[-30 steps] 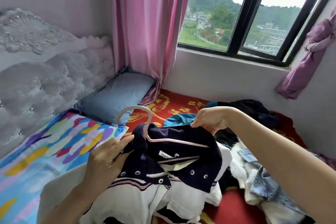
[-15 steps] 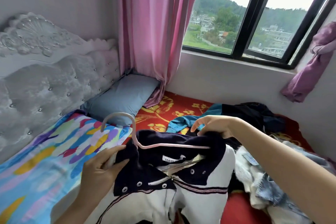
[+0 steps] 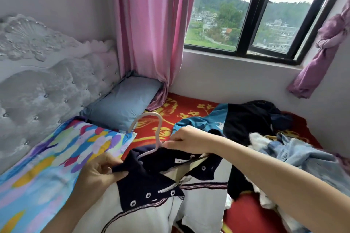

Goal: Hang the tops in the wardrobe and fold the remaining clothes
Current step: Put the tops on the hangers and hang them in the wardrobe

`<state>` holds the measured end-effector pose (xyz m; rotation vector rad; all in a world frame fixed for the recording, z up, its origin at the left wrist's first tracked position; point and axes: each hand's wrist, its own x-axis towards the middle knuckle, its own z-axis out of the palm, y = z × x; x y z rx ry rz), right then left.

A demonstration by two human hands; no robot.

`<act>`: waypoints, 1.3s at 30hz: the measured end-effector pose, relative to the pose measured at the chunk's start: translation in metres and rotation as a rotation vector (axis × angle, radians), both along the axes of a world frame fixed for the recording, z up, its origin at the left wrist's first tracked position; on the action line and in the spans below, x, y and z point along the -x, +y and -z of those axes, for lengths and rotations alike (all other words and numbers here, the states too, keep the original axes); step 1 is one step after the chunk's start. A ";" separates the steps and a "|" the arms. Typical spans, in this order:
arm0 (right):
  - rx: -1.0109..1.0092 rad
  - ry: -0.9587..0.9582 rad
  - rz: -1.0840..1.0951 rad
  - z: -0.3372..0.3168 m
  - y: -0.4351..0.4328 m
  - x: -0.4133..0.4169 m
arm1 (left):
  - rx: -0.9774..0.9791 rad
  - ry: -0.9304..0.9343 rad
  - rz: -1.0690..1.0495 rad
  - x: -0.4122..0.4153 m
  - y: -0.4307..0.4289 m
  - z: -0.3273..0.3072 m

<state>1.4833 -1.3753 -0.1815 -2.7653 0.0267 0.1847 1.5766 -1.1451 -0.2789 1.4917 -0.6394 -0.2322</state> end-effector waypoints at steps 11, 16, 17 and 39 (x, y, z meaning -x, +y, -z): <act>-0.271 -0.072 0.205 -0.035 -0.010 -0.021 | -0.434 -0.415 0.080 -0.027 -0.005 -0.062; -0.216 -0.204 0.130 -0.059 -0.016 -0.020 | -0.273 -0.673 -0.150 -0.030 -0.020 -0.074; -0.143 -0.280 0.123 -0.065 -0.025 -0.019 | -0.225 -0.664 -0.216 -0.032 -0.018 -0.077; 0.042 -0.559 0.096 -0.085 -0.027 -0.027 | -0.193 -0.757 -0.630 -0.021 0.041 -0.161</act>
